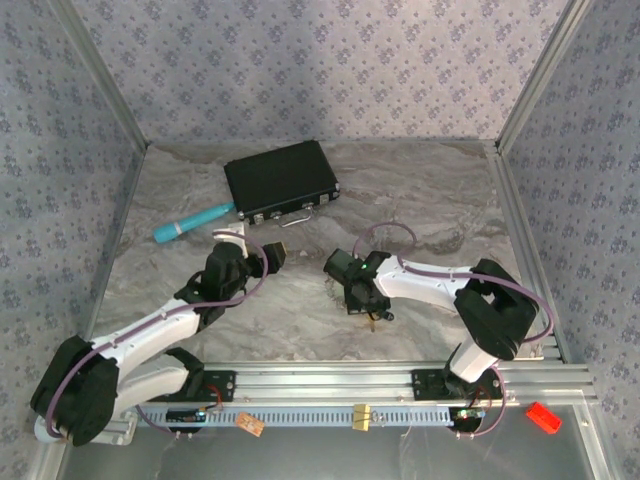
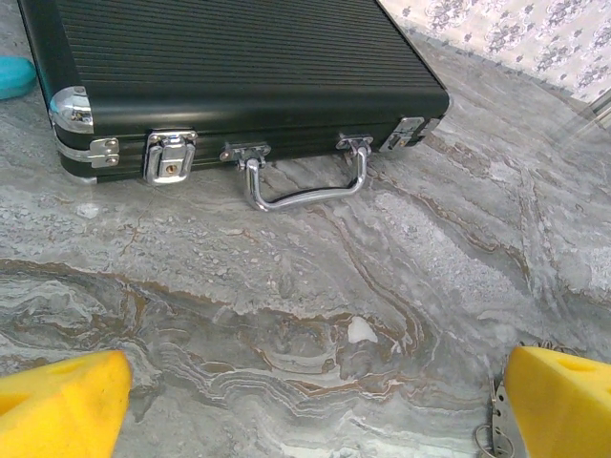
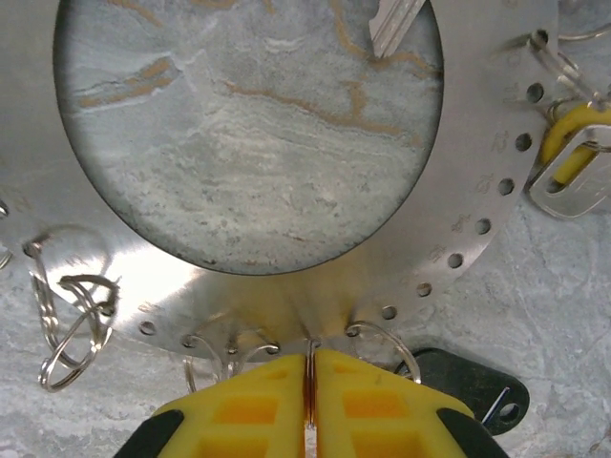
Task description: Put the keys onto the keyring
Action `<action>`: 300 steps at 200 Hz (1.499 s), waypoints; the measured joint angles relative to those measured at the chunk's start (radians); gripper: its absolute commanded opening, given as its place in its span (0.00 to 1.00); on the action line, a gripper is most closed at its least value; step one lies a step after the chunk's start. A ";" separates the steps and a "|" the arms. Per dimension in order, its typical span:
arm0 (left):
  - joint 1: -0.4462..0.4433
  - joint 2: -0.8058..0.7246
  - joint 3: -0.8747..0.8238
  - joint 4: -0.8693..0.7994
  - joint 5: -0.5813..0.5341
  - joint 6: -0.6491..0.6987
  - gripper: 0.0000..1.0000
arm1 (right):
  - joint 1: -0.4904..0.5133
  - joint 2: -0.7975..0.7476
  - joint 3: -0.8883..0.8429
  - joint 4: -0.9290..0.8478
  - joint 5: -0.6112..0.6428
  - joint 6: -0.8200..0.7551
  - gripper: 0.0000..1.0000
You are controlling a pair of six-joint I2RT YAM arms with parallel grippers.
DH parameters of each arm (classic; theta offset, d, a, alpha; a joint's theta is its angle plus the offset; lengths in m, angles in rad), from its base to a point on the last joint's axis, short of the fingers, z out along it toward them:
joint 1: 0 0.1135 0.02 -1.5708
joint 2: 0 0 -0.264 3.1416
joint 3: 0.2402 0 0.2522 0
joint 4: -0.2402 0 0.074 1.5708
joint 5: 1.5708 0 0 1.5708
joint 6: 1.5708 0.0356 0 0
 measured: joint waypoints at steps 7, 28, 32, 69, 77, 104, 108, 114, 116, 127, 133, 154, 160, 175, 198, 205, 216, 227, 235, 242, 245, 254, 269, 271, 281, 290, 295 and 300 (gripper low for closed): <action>0.000 -0.002 0.000 -0.001 0.000 0.000 1.00 | 0.000 0.000 0.002 -0.001 0.000 0.001 0.05; 0.000 -0.011 0.000 -0.002 -0.001 0.000 1.00 | 0.001 0.001 0.005 -0.002 0.000 0.001 0.06; 0.000 -0.013 0.000 -0.002 -0.002 0.000 1.00 | 0.001 0.002 0.005 -0.002 0.000 0.001 0.07; 0.000 -0.030 0.000 -0.016 -0.012 0.003 1.00 | 0.002 0.013 0.009 -0.007 0.000 0.001 0.11; 0.000 -0.032 0.000 -0.018 -0.015 0.003 1.00 | 0.002 0.016 0.009 -0.008 0.000 0.001 0.11; 0.000 -0.038 -0.001 -0.023 -0.021 0.003 1.00 | 0.002 0.024 0.009 -0.009 0.000 0.001 0.11; 0.000 -0.038 -0.001 -0.023 -0.022 0.003 1.00 | 0.002 0.025 0.009 -0.009 0.000 0.001 0.11; 0.000 -0.039 -0.001 -0.023 -0.023 0.003 1.00 | 0.002 0.025 0.009 -0.009 0.000 0.001 0.11; 0.000 -0.039 -0.001 -0.023 -0.023 0.003 1.00 | 0.002 0.026 0.009 -0.009 0.000 0.001 0.10; 0.000 -0.041 -0.002 -0.023 -0.023 0.003 1.00 | 0.002 0.026 0.010 -0.010 0.000 0.001 0.08; 0.000 -0.043 -0.002 -0.024 -0.023 0.003 1.00 | 0.002 0.027 0.011 -0.010 0.000 0.001 0.07; 0.000 -0.051 -0.007 -0.025 -0.026 0.003 1.00 | 0.004 0.027 0.013 -0.012 0.000 -0.003 0.00; 0.000 -0.056 -0.008 -0.026 -0.026 0.003 1.00 | 0.004 0.027 0.014 -0.013 -0.001 -0.003 0.00; 0.000 -0.066 -0.012 -0.028 -0.026 0.003 1.00 | 0.004 0.027 0.014 -0.018 0.000 -0.003 0.00; 0.000 -0.088 -0.014 -0.038 -0.030 0.015 0.99 | 0.008 0.007 0.014 -0.020 0.010 -0.009 0.00; 0.000 -0.095 -0.015 -0.040 -0.030 0.021 0.98 | 0.008 -0.006 0.014 -0.020 0.014 -0.013 0.00; 0.000 -0.108 -0.015 -0.044 -0.030 0.034 0.97 | 0.008 -0.037 0.014 -0.016 0.023 -0.025 0.00; 0.000 -0.122 -0.015 -0.046 -0.029 0.053 0.96 | 0.010 -0.077 0.014 -0.007 0.033 -0.043 0.00; 0.000 -0.135 -0.015 -0.046 -0.029 0.067 0.94 | 0.010 -0.106 0.013 0.005 0.040 -0.061 0.00; 0.000 -0.149 -0.015 -0.047 -0.029 0.083 0.93 | 0.010 -0.137 0.010 0.021 0.046 -0.084 0.00; 0.000 -0.156 -0.015 -0.047 -0.028 0.089 0.92 | 0.010 -0.149 0.008 0.029 0.050 -0.093 0.00; 0.000 -0.176 -0.015 -0.046 -0.025 0.114 0.90 | 0.010 -0.184 0.003 0.048 0.057 -0.122 0.00; 0.000 -0.209 -0.015 -0.045 -0.020 0.161 0.85 | 0.010 -0.240 -0.005 0.090 0.068 -0.187 0.00; 0.000 -0.213 -0.015 -0.045 -0.018 0.164 0.85 | 0.010 -0.248 -0.007 0.095 0.069 -0.199 0.00; 0.000 -0.231 -0.015 -0.045 -0.010 0.204 0.81 | 0.010 -0.284 -0.015 0.132 0.070 -0.247 0.00; 0.000 -0.245 -0.014 -0.045 0.003 0.236 0.77 | 0.007 -0.315 -0.022 0.165 0.069 -0.296 0.00; 0.000 -0.250 -0.013 -0.046 0.010 0.261 0.75 | 0.005 -0.331 -0.026 0.183 0.064 -0.323 0.00; 0.000 -0.254 -0.010 -0.047 0.021 0.286 0.73 | 0.002 -0.346 -0.031 0.201 0.057 -0.351 0.00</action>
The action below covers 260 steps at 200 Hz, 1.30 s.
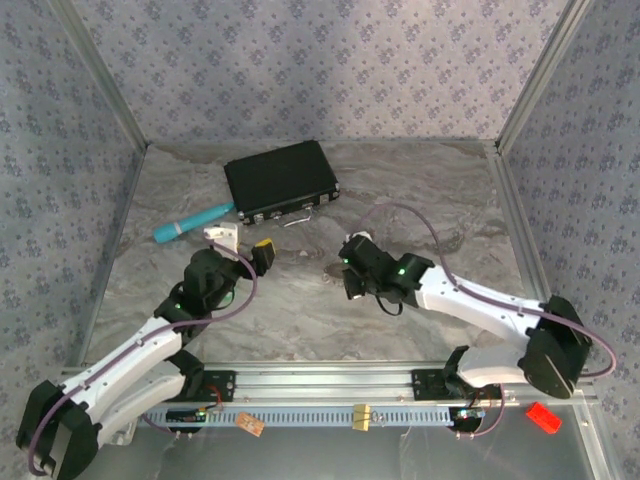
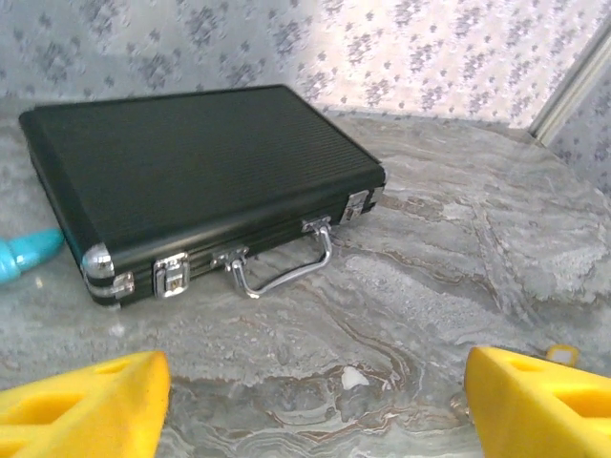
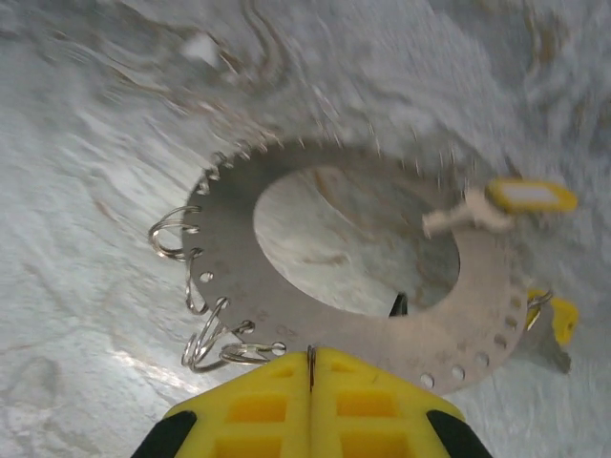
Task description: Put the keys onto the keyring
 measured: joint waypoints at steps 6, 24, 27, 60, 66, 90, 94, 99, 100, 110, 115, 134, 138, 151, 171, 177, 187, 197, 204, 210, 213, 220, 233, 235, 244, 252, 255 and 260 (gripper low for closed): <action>0.000 -0.002 0.007 -0.005 0.011 0.024 0.70 | -0.006 -0.016 -0.003 0.019 -0.010 -0.033 0.00; 0.000 -0.001 0.050 -0.039 0.048 0.107 0.62 | -0.041 -0.055 -0.013 0.082 -0.068 -0.124 0.00; 0.000 -0.001 0.058 -0.046 0.056 0.126 0.61 | -0.048 -0.059 -0.014 0.092 -0.080 -0.135 0.00; 0.000 0.000 0.139 -0.092 0.149 0.290 0.48 | -0.117 -0.097 -0.038 0.171 -0.214 -0.282 0.00; 0.000 0.002 0.149 -0.101 0.169 0.317 0.46 | -0.124 -0.104 -0.042 0.180 -0.240 -0.307 0.00; -0.001 0.023 0.179 -0.139 0.262 0.426 0.39 | -0.149 -0.128 -0.051 0.206 -0.347 -0.399 0.00; -0.001 0.029 0.184 -0.146 0.276 0.443 0.38 | -0.153 -0.130 -0.051 0.208 -0.363 -0.412 0.00; -0.001 0.039 0.188 -0.153 0.296 0.459 0.37 | -0.158 -0.133 -0.052 0.211 -0.386 -0.432 0.00; -0.001 0.042 0.190 -0.154 0.301 0.466 0.37 | -0.158 -0.133 -0.052 0.212 -0.389 -0.435 0.00; -0.002 0.060 0.195 -0.161 0.338 0.499 0.36 | -0.166 -0.137 -0.054 0.218 -0.433 -0.473 0.00; -0.002 0.069 0.195 -0.164 0.357 0.513 0.36 | -0.169 -0.138 -0.055 0.221 -0.454 -0.491 0.00; -0.003 0.104 0.195 -0.163 0.433 0.562 0.36 | -0.171 -0.143 -0.066 0.237 -0.527 -0.558 0.00; -0.005 0.111 0.195 -0.163 0.446 0.571 0.36 | -0.171 -0.143 -0.068 0.238 -0.539 -0.570 0.00; -0.013 0.132 0.195 -0.161 0.498 0.601 0.35 | -0.171 -0.143 -0.073 0.245 -0.581 -0.605 0.00; -0.029 0.166 0.195 -0.151 0.576 0.647 0.29 | -0.171 -0.143 -0.075 0.249 -0.636 -0.648 0.00; -0.035 0.178 0.195 -0.149 0.600 0.665 0.29 | -0.171 -0.143 -0.075 0.249 -0.651 -0.658 0.00; -0.049 0.195 0.195 -0.149 0.636 0.695 0.28 | -0.171 -0.139 -0.075 0.249 -0.669 -0.672 0.00; -0.064 0.211 0.195 -0.150 0.668 0.725 0.28 | -0.171 -0.130 -0.075 0.248 -0.684 -0.682 0.00; -0.072 0.220 0.195 -0.151 0.689 0.743 0.28 | -0.171 -0.124 -0.075 0.248 -0.691 -0.688 0.00; -0.079 0.229 0.195 -0.152 0.707 0.758 0.27 | -0.170 -0.117 -0.074 0.247 -0.696 -0.692 0.00; -0.080 0.233 0.195 -0.153 0.715 0.763 0.28 | -0.170 -0.114 -0.073 0.247 -0.698 -0.694 0.00; -0.085 0.242 0.195 -0.153 0.733 0.776 0.27 | -0.170 -0.108 -0.072 0.248 -0.704 -0.699 0.00; -0.087 0.256 0.195 -0.151 0.760 0.790 0.27 | -0.166 -0.100 -0.071 0.248 -0.710 -0.705 0.00; -0.089 0.257 0.195 -0.151 0.764 0.792 0.27 | -0.166 -0.099 -0.070 0.248 -0.711 -0.706 0.00; -0.090 0.264 0.193 -0.147 0.777 0.795 0.26 | -0.163 -0.096 -0.069 0.248 -0.715 -0.708 0.00; -0.091 0.269 0.192 -0.143 0.790 0.800 0.26 | -0.161 -0.093 -0.069 0.249 -0.718 -0.710 0.00; -0.092 0.270 0.191 -0.143 0.795 0.800 0.26 | -0.160 -0.092 -0.068 0.248 -0.719 -0.710 0.00; -0.093 0.274 0.191 -0.140 0.801 0.801 0.26 | -0.158 -0.091 -0.068 0.249 -0.722 -0.713 0.00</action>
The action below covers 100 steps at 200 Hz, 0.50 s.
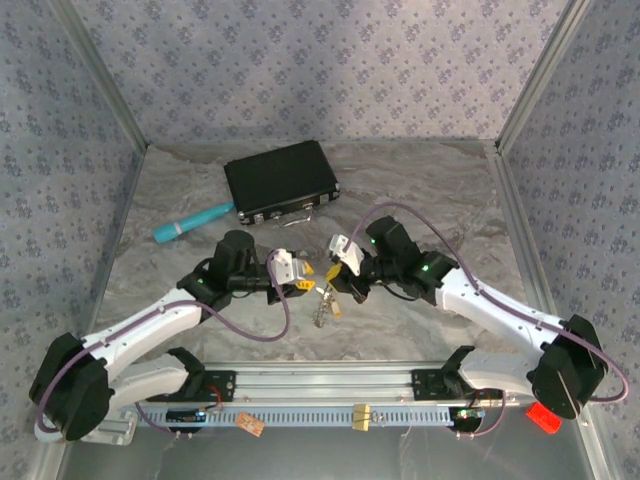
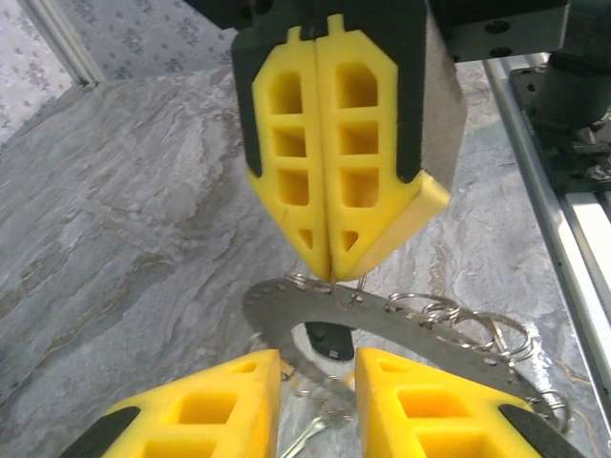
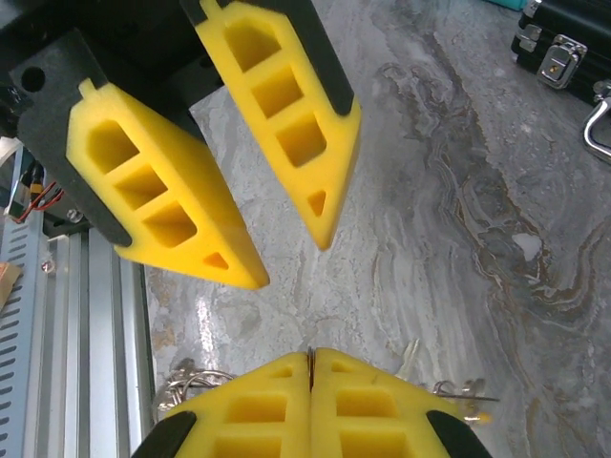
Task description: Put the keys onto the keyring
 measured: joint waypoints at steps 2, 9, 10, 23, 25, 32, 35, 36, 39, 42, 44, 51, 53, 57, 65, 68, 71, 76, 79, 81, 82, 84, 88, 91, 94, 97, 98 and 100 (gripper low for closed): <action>0.000 0.002 0.000 0.000 0.003 0.001 0.26 | 0.001 0.000 0.001 0.000 -0.001 0.000 0.00; 0.000 0.005 0.000 0.003 0.014 0.002 0.26 | 0.003 0.003 0.003 0.000 -0.005 -0.003 0.00; 0.000 0.007 0.000 0.004 0.015 0.002 0.26 | 0.003 0.003 0.003 0.000 -0.006 -0.003 0.00; 0.000 0.015 -0.001 0.010 0.028 0.003 0.26 | 0.007 0.010 0.010 0.001 -0.011 -0.008 0.00; 0.000 0.016 -0.001 0.011 0.031 0.003 0.26 | 0.008 0.011 0.011 0.002 -0.011 -0.010 0.00; 0.000 0.020 -0.001 0.013 0.037 0.002 0.26 | 0.010 0.014 0.013 0.006 -0.011 -0.013 0.00; 0.000 0.021 -0.001 0.014 0.040 0.002 0.25 | 0.010 0.015 0.014 0.007 -0.012 -0.014 0.00; 0.000 0.022 -0.002 0.014 0.041 0.002 0.25 | 0.011 0.016 0.015 0.007 -0.013 -0.015 0.00; 0.000 0.024 -0.002 0.015 0.044 0.002 0.25 | 0.012 0.018 0.016 0.007 -0.013 -0.015 0.00; 0.000 0.025 -0.002 0.015 0.046 0.002 0.25 | 0.013 0.018 0.017 0.008 -0.014 -0.016 0.00; 0.000 0.026 -0.002 0.015 0.048 0.002 0.25 | 0.013 0.019 0.017 0.008 -0.014 -0.018 0.00; 0.000 0.030 -0.002 0.015 0.053 0.002 0.25 | 0.015 0.023 0.019 0.010 -0.016 -0.019 0.00; 0.000 0.031 -0.002 0.015 0.054 0.002 0.25 | 0.016 0.024 0.019 0.010 -0.018 -0.019 0.00; 0.000 0.034 -0.002 0.015 0.058 0.002 0.25 | 0.016 0.026 0.021 0.011 -0.018 -0.019 0.00; 0.000 0.037 -0.003 0.015 0.062 0.002 0.25 | 0.019 0.029 0.023 0.014 -0.021 -0.021 0.00; 0.000 0.039 -0.004 0.015 0.064 0.002 0.25 | 0.021 0.031 0.023 0.016 -0.022 -0.021 0.00; 0.000 0.039 -0.005 0.015 0.064 0.002 0.25 | 0.022 0.031 0.024 0.018 -0.023 -0.021 0.00; 0.000 0.040 -0.006 0.015 0.066 0.002 0.25 | 0.024 0.032 0.024 0.020 -0.025 -0.022 0.00; 0.000 0.042 -0.006 0.015 0.067 0.002 0.25 | 0.026 0.032 0.024 0.021 -0.026 -0.022 0.00; 0.000 0.042 -0.006 0.015 0.068 0.002 0.25 | 0.026 0.032 0.024 0.022 -0.027 -0.022 0.00; 0.000 0.042 -0.006 0.015 0.068 0.002 0.25 | 0.027 0.032 0.024 0.023 -0.027 -0.022 0.00; 0.000 0.043 -0.006 0.016 0.068 0.002 0.25 | 0.028 0.033 0.024 0.024 -0.029 -0.022 0.00; 0.000 0.044 -0.007 0.015 0.069 0.002 0.24 | 0.030 0.033 0.024 0.026 -0.030 -0.022 0.00; 0.000 0.045 -0.008 0.016 0.070 0.002 0.24 | 0.031 0.033 0.024 0.028 -0.030 -0.022 0.00; 0.000 0.045 -0.008 0.015 0.070 0.002 0.24 | 0.032 0.033 0.024 0.029 -0.032 -0.022 0.00; 0.000 0.045 -0.009 0.016 0.071 0.001 0.24 | 0.034 0.033 0.024 0.031 -0.034 -0.022 0.00; 0.000 0.045 -0.010 0.016 0.071 0.001 0.24 | 0.034 0.034 0.024 0.031 -0.034 -0.022 0.00; 0.000 0.046 -0.010 0.016 0.071 0.002 0.24 | 0.035 0.034 0.024 0.032 -0.035 -0.022 0.00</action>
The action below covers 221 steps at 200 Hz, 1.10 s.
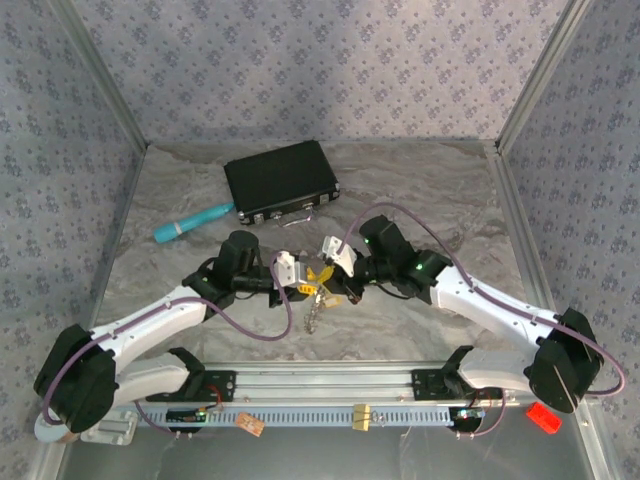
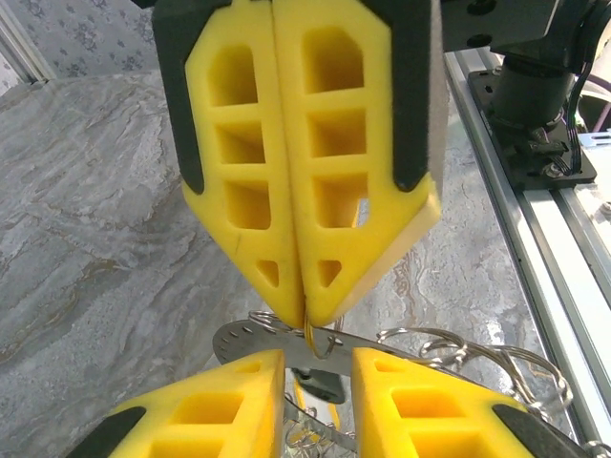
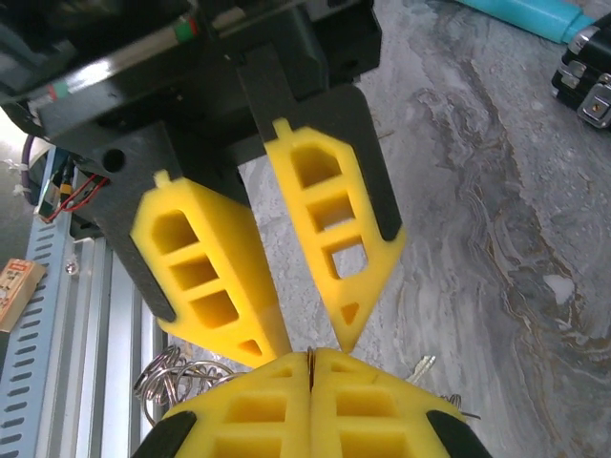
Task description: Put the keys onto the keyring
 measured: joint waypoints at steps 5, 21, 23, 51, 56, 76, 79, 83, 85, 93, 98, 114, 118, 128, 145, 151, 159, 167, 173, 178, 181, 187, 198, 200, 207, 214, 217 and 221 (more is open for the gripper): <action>0.000 0.002 -0.002 0.000 0.001 0.000 0.24 | 0.002 0.000 0.000 0.002 -0.001 0.000 0.00; 0.000 0.004 -0.005 -0.001 0.003 0.000 0.23 | 0.008 0.004 0.000 0.005 -0.001 0.000 0.00; 0.000 0.004 -0.006 -0.001 0.003 0.000 0.23 | 0.008 0.005 0.000 0.005 -0.001 0.000 0.00; 0.000 0.004 -0.008 -0.001 0.007 -0.002 0.22 | 0.013 0.013 0.000 0.012 0.000 0.000 0.00; 0.000 0.004 -0.008 -0.002 0.008 -0.003 0.21 | 0.014 0.014 0.001 0.012 0.000 -0.001 0.00; 0.000 0.004 -0.008 -0.001 0.018 -0.004 0.20 | 0.021 0.024 0.004 0.012 0.000 -0.006 0.00; 0.000 0.004 -0.008 -0.001 0.019 -0.004 0.20 | 0.022 0.025 0.004 0.012 0.000 -0.007 0.00; 0.000 0.004 -0.008 -0.001 0.019 -0.004 0.20 | 0.023 0.027 0.004 0.012 0.000 -0.008 0.00; 0.000 0.004 -0.008 -0.001 0.019 -0.004 0.20 | 0.023 0.027 0.004 0.012 0.000 -0.008 0.00; 0.000 0.004 -0.008 -0.001 0.023 -0.005 0.16 | 0.025 0.031 0.005 0.012 -0.001 -0.012 0.00; 0.000 0.004 -0.008 -0.001 0.026 -0.003 0.15 | 0.025 0.032 0.006 0.012 0.000 -0.015 0.00; 0.000 0.004 -0.008 -0.005 0.026 -0.009 0.04 | 0.027 0.034 0.006 0.011 -0.001 -0.023 0.00; 0.000 0.004 -0.008 -0.005 0.025 -0.005 0.01 | 0.027 0.034 0.006 0.010 -0.002 -0.023 0.00; 0.002 0.004 -0.008 -0.007 0.026 -0.012 0.00 | 0.028 0.034 0.006 0.010 -0.001 -0.025 0.00; 0.002 0.003 -0.008 -0.008 0.026 -0.012 0.00 | 0.028 0.034 0.006 0.010 -0.001 -0.026 0.26; 0.002 0.003 -0.008 -0.006 0.023 -0.012 0.00 | 0.027 0.033 0.006 0.011 -0.002 -0.023 0.35; 0.002 0.003 -0.008 -0.001 0.009 -0.015 0.00 | 0.026 0.031 0.006 0.012 -0.011 -0.020 0.42; 0.003 0.001 -0.008 -0.001 -0.001 -0.024 0.00 | 0.026 0.021 0.006 0.016 -0.009 -0.011 0.46; 0.000 -0.002 -0.009 -0.004 -0.007 -0.035 0.00 | 0.018 0.007 0.005 0.024 -0.006 -0.003 0.47; -0.002 -0.006 -0.009 -0.005 -0.021 -0.053 0.00 | 0.007 -0.007 0.003 0.030 0.000 0.000 0.47; -0.005 -0.009 -0.009 -0.005 -0.029 -0.063 0.00 | -0.001 -0.022 0.002 0.033 0.004 0.007 0.47; -0.007 -0.016 -0.009 -0.005 -0.053 -0.090 0.00 | -0.014 -0.049 -0.003 0.038 0.010 0.011 0.47; -0.013 -0.033 -0.009 -0.006 -0.119 -0.168 0.00 | -0.036 -0.108 -0.011 0.040 0.031 0.020 0.46; -0.014 -0.037 -0.008 -0.007 -0.134 -0.181 0.00 | -0.039 -0.119 -0.012 0.039 0.034 0.021 0.45; -0.018 -0.046 -0.002 -0.024 -0.188 -0.241 0.00 | -0.042 -0.157 -0.017 0.039 0.045 0.024 0.44; -0.020 -0.051 0.014 -0.052 -0.244 -0.312 0.00 | -0.038 -0.192 -0.022 0.037 0.053 0.027 0.43; -0.020 -0.051 0.023 -0.066 -0.266 -0.343 0.00 | -0.034 -0.205 -0.025 0.038 0.056 0.029 0.42; -0.021 -0.051 0.037 -0.088 -0.295 -0.381 0.00 | -0.027 -0.219 -0.028 0.038 0.056 0.030 0.42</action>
